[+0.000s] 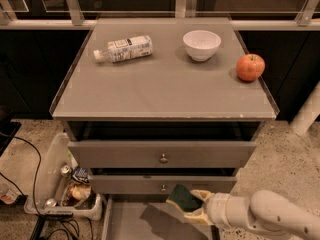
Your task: Place sponge into bottom drawer
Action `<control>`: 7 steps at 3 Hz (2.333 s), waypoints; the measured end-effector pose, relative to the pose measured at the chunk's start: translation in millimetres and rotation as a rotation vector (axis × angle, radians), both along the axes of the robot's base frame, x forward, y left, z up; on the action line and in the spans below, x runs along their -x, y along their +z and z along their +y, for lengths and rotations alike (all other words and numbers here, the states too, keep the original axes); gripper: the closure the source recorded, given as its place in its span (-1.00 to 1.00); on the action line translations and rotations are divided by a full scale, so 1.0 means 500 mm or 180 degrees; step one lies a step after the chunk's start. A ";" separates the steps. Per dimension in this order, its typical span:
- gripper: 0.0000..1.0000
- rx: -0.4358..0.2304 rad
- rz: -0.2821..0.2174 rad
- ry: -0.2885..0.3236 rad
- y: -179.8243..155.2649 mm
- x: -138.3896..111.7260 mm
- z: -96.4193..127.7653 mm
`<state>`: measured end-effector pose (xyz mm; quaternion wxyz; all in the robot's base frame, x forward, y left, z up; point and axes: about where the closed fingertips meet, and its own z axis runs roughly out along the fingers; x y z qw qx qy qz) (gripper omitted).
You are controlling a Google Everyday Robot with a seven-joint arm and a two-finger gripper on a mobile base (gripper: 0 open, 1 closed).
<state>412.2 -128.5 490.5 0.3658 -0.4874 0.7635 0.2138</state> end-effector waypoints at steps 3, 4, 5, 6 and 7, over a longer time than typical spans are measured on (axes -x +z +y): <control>1.00 0.0065 0.0287 0.0218 -0.346 -0.023 0.101; 1.00 0.0210 0.0425 -0.0029 -0.425 -0.069 0.042; 1.00 0.0195 0.0419 -0.0010 -0.437 -0.069 0.051; 1.00 0.0129 0.0392 0.0100 -0.490 -0.073 0.058; 1.00 0.0071 0.0342 0.0162 -0.551 -0.084 0.054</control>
Offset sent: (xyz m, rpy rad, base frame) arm 0.0010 0.0664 -0.1902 0.0044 0.0645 0.1253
